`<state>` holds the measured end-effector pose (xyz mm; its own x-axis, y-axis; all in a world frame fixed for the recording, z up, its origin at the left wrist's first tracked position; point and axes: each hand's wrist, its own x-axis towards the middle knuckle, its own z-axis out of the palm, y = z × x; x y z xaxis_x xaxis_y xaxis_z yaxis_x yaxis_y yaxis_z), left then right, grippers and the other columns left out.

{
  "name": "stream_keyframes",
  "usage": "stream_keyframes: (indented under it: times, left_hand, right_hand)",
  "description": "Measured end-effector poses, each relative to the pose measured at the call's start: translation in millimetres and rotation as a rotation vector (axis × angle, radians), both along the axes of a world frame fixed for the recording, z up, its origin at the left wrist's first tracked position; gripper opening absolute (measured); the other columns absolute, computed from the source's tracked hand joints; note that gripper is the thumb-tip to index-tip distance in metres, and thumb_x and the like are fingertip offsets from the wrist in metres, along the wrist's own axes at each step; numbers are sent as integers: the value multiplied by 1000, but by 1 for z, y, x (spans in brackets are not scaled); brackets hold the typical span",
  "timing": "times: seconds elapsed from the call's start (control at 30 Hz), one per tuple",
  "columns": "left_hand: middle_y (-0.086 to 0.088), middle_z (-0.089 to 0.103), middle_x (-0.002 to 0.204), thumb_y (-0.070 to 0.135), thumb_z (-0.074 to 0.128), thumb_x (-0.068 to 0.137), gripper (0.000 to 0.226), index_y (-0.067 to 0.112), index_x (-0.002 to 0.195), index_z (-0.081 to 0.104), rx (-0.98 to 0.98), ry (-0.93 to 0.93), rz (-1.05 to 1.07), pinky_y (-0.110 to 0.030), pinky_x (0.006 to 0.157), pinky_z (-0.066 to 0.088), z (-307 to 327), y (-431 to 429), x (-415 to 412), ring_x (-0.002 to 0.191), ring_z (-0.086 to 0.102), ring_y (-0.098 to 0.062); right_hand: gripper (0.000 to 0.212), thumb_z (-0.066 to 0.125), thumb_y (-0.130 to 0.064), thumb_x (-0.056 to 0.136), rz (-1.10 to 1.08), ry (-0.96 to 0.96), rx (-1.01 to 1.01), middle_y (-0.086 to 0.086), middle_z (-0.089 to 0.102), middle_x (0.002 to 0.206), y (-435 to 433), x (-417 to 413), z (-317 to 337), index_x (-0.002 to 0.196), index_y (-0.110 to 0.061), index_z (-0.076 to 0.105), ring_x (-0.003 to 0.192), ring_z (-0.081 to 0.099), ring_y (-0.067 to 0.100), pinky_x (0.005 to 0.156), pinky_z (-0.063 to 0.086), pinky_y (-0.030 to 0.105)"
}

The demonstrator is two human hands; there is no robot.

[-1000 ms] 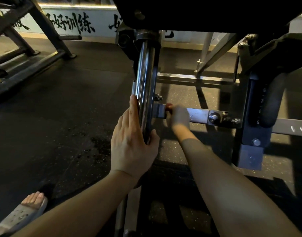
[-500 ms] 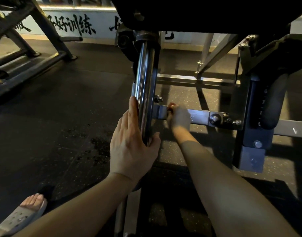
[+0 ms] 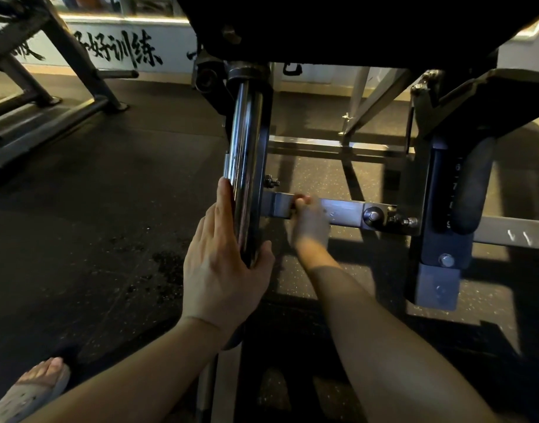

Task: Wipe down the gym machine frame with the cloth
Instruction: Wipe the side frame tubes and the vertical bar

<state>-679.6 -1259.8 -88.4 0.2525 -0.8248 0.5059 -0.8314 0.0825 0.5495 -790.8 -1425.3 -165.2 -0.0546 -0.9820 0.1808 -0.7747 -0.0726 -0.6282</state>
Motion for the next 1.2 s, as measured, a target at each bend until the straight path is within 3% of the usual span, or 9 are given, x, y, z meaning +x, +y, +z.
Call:
stream_keyframes:
  times: [0.13, 0.27, 0.37, 0.47, 0.6, 0.77, 0.97, 1.07, 1.2]
  left_hand:
    - [-5, 45, 153, 31, 70, 86, 98, 9, 163, 14, -4, -18, 4, -17, 111, 26, -1, 0, 1, 138, 43, -17]
    - [-5, 46, 151, 27, 74, 88, 98, 9, 163, 14, -8, -3, 5, -26, 110, 31, 1, 2, 0, 137, 44, -17]
    - [-3, 44, 153, 26, 76, 88, 100, 10, 163, 12, -9, 0, -11, -28, 112, 31, -1, 1, 1, 140, 40, -14]
    - [-1, 42, 154, 27, 75, 87, 101, 12, 163, 11, 5, 3, -21, -15, 112, 23, -2, 1, 2, 139, 37, -8]
    - [3, 43, 150, 24, 75, 86, 101, 15, 164, 11, 30, 33, -30, 2, 105, 14, 0, 0, 3, 134, 36, 0]
    - [2, 41, 154, 26, 73, 88, 100, 16, 164, 8, -5, 28, -45, -20, 112, 26, 1, 1, 2, 137, 34, -1]
    - [6, 40, 152, 27, 71, 87, 100, 18, 164, 8, -7, 45, -46, -2, 103, 18, -1, 1, 2, 129, 23, 14]
    - [3, 40, 154, 25, 72, 86, 101, 17, 164, 9, -21, 35, -43, 0, 106, 16, -3, 0, 4, 133, 30, 8]
    - [-1, 43, 152, 24, 72, 86, 100, 14, 164, 9, -17, 35, -33, -22, 109, 28, -1, 1, 2, 135, 42, -13]
  right_hand:
    - [42, 59, -11, 100, 175, 167, 50, 12, 53, 141, 5, -24, 3, 141, -13, 50, 133, 51, 31, 115, 41, 44]
    - [35, 59, -13, 99, -83, 86, 32, 15, 53, 136, -7, -86, -5, 134, -11, 56, 127, 54, 34, 112, 43, 49]
    - [32, 60, -16, 99, -239, 18, -31, 11, 51, 138, -14, -58, -9, 130, -10, 60, 127, 54, 28, 111, 43, 42]
    - [35, 61, -14, 99, -48, -65, -38, 8, 53, 139, -13, -5, -7, 133, -14, 57, 129, 53, 25, 109, 41, 36]
    - [40, 65, -15, 97, 208, 75, 58, 11, 58, 136, -12, -6, 5, 135, -13, 55, 129, 54, 27, 112, 42, 39]
    - [32, 58, -20, 102, -149, 72, -142, 10, 53, 134, -22, -61, 21, 132, -11, 58, 123, 55, 26, 106, 43, 40]
    - [25, 65, -15, 96, -80, -46, -69, 9, 58, 123, -30, -9, 9, 121, -12, 60, 115, 60, 24, 102, 45, 34]
    - [33, 65, -11, 96, 90, -43, -4, 10, 60, 130, -23, 13, 4, 129, -11, 60, 124, 57, 25, 107, 41, 30]
    - [25, 61, -13, 97, 205, 18, 143, 11, 63, 129, 11, -1, -18, 122, -11, 65, 121, 60, 27, 105, 44, 33]
